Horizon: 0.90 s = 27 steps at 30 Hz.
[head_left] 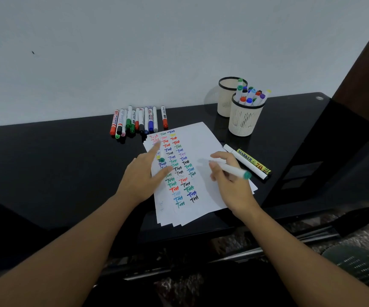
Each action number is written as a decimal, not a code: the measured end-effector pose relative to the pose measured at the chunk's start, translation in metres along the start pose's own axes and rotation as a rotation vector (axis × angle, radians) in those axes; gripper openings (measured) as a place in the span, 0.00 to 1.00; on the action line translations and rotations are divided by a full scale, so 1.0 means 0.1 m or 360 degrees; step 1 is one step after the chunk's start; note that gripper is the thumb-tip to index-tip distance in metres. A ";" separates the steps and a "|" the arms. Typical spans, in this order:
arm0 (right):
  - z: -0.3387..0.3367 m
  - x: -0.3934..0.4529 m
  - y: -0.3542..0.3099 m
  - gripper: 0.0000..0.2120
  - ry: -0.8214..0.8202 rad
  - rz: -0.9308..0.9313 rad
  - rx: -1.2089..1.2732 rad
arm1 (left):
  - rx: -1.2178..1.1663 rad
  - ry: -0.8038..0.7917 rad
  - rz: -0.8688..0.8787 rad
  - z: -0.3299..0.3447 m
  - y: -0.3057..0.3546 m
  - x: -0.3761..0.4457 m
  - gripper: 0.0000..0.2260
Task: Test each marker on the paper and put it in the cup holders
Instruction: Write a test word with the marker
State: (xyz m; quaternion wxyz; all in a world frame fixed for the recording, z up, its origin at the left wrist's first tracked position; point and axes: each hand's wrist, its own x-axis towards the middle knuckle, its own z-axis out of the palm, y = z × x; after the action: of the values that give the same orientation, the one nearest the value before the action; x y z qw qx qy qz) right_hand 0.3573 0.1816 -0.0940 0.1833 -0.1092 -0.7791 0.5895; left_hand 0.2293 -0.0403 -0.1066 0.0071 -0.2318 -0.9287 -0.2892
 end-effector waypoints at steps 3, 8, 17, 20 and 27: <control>0.01 0.00 0.00 0.05 -0.0046 0.0016 -0.0067 | -0.0338 0.0222 -0.0348 -0.04 0.05 0.16 0.32; -0.01 0.05 0.04 0.32 -0.0428 0.0091 -0.0350 | -0.0094 0.0328 -0.0597 0.08 0.16 0.34 0.28; 0.04 0.29 -0.11 0.15 -0.0150 0.0206 0.0038 | -0.0127 0.0525 -0.0452 0.18 0.13 0.28 0.10; 0.08 0.44 -0.18 0.23 -0.0299 0.0185 -0.0257 | -0.0305 0.0531 -0.0330 0.16 0.16 0.23 0.10; 0.02 0.74 -0.27 0.12 -0.0427 -0.0178 -0.1333 | -0.0317 0.0504 -0.0093 0.21 0.20 0.21 0.10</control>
State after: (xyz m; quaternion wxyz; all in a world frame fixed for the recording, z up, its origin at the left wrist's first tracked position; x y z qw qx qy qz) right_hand 0.2907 0.2004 -0.0569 0.0522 -0.0543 -0.9723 0.2211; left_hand 0.2218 -0.0059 -0.1101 0.1217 -0.1559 -0.8891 -0.4127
